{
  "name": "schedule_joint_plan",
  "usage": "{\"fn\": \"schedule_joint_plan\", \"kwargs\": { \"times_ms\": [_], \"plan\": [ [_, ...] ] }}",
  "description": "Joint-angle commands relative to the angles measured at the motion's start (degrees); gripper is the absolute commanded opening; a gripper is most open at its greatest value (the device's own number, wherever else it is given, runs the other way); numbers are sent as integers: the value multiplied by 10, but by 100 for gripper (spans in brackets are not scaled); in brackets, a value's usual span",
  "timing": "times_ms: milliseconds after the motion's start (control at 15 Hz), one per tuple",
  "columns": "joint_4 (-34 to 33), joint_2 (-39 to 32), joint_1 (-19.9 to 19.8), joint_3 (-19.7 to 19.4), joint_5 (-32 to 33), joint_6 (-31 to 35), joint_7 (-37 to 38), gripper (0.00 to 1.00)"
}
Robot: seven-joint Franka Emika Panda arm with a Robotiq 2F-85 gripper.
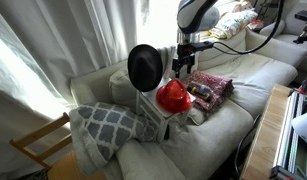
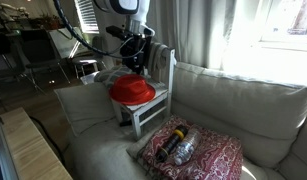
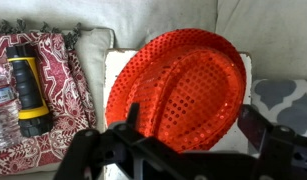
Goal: Hang the hats on the backrest of the wooden chair
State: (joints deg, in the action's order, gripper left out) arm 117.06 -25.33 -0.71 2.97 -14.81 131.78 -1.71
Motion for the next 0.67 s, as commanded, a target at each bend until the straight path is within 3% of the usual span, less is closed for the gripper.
{"fn": "schedule_joint_plan", "kwargs": {
  "times_ms": [0, 200, 267, 400, 467, 600],
  "plan": [
    [-19, -43, -20, 4, -22, -4, -12, 100],
    [-25, -66, -34, 8, -38, 4, -18, 98],
    [-28, -73, -37, 10, -46, 10, -19, 85],
    [-34, -88, -46, 14, -64, 32, -25, 76],
    [-34, -95, -45, 12, -66, 50, -21, 88],
    [-37, -105, -53, 16, -78, 72, -25, 96]
  ]
}}
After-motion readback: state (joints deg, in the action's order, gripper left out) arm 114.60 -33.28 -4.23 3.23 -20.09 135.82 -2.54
